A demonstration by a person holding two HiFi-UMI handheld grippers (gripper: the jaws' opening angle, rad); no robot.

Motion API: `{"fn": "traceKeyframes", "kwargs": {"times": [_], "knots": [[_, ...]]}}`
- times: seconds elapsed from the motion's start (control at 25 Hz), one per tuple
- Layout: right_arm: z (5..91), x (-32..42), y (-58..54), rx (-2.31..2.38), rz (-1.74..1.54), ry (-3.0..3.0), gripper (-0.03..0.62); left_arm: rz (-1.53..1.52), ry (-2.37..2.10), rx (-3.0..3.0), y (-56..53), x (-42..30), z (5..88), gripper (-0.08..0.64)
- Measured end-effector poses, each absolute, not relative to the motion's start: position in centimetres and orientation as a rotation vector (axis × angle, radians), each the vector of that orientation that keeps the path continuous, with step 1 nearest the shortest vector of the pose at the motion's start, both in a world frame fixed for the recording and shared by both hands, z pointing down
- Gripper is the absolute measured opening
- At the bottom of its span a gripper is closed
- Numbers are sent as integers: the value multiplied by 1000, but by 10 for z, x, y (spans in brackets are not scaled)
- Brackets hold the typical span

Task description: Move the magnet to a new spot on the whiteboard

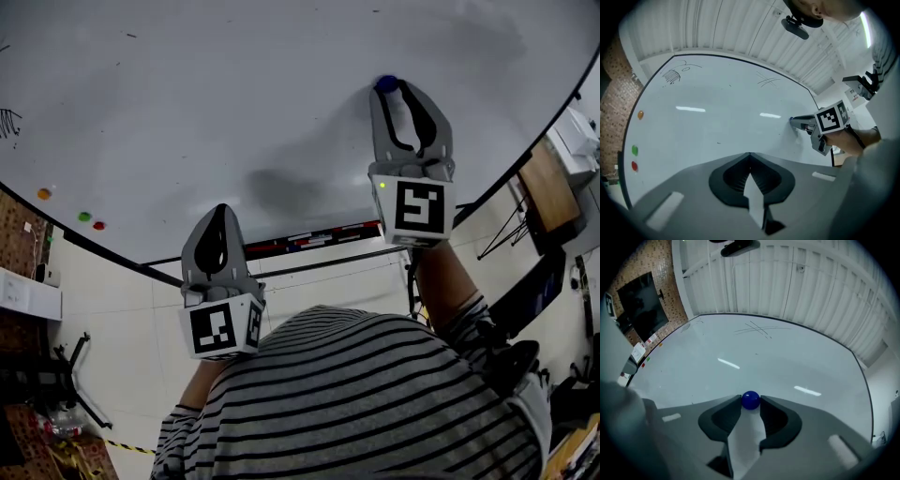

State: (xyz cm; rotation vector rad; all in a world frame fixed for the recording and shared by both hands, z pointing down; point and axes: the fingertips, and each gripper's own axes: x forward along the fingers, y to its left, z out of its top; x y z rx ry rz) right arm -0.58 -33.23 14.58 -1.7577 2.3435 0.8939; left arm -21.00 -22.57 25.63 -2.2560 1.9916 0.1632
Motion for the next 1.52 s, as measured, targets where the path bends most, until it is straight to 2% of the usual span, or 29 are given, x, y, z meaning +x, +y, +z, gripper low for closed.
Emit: {"fn": "traceKeyframes", "kwargs": {"times": [0.48, 1.12, 1.52], "knots": [[147, -6, -306, -1674, 860, 2370, 121, 178, 2001, -2276, -219, -204, 262, 15], [191, 72, -157, -1501, 610, 2532, 121, 212, 1967, -2280, -133, -101, 256, 15], [226, 104, -108, -1477, 462, 2595, 121, 157, 1922, -2316, -79, -47, 270, 15]]}}
